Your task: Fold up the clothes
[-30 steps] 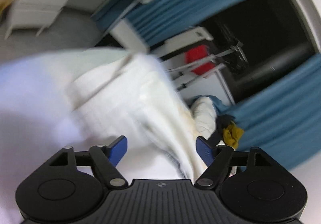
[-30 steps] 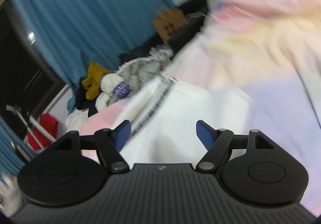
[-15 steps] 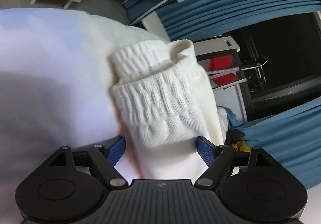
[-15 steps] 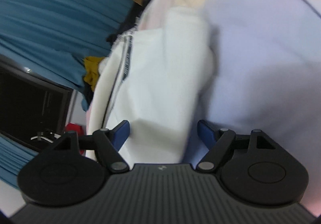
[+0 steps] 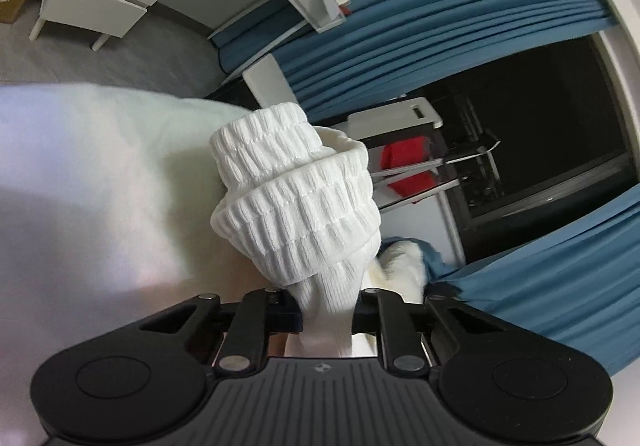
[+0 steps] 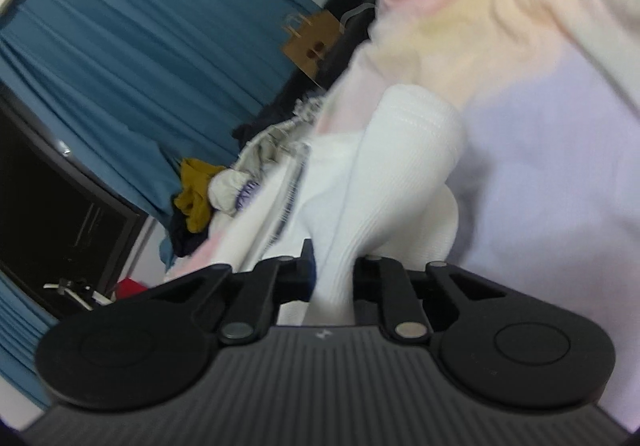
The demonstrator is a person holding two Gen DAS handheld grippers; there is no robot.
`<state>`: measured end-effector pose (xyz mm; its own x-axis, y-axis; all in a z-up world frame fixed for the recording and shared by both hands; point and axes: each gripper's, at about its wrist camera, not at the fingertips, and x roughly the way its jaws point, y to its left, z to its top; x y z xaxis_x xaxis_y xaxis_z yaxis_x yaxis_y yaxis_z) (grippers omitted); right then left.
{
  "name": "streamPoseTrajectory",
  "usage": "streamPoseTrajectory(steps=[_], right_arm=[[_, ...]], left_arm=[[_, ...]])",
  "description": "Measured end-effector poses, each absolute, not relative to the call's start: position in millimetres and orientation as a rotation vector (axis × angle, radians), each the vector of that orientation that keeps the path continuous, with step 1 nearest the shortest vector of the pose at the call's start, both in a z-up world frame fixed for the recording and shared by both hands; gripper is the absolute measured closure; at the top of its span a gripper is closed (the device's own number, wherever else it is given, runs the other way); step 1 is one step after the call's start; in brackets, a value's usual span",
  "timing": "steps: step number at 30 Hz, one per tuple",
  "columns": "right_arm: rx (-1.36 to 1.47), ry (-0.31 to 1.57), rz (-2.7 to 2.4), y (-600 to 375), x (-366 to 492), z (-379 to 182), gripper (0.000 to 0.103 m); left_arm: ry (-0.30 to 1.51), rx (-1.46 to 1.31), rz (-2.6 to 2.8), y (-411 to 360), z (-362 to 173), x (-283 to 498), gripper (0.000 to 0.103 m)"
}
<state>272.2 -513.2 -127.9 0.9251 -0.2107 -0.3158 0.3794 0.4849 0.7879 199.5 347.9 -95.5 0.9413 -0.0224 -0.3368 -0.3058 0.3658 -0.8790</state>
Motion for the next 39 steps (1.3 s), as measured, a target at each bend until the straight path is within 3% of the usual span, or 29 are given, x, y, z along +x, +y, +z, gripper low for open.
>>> streamPoseTrajectory(steps=[6, 12, 20, 25, 31, 39], right_arm=[[1.086, 0.260, -0.347, -516.0, 229.5, -113.0, 0.090], [1.189, 0.400, -0.349, -520.7, 180.9, -121.6, 0.090], [1.170, 0.441, -0.323, -522.2, 155.2, -136.3, 0.090], [1.199, 0.501, -0.329, -527.8, 155.8, -161.5, 0.090], [1.178, 0.501, -0.326, -527.6, 153.4, -162.5, 0.090], [1.201, 0.490, -0.328, -527.7, 158.1, -158.9, 0.090]], left_arm=[[0.331, -1.188, 0.196, 370.1, -66.4, 137.3, 0.087], [0.461, -1.194, 0.199, 401.9, -47.1, 65.4, 0.087], [0.610, -1.183, 0.222, 414.6, -79.4, 20.8, 0.082], [0.634, -1.127, 0.246, 406.2, -83.8, 15.2, 0.068], [0.648, -1.004, 0.291, 379.8, -53.0, -11.9, 0.048], [0.592, -0.721, 0.251, 321.4, 17.7, -27.5, 0.039]])
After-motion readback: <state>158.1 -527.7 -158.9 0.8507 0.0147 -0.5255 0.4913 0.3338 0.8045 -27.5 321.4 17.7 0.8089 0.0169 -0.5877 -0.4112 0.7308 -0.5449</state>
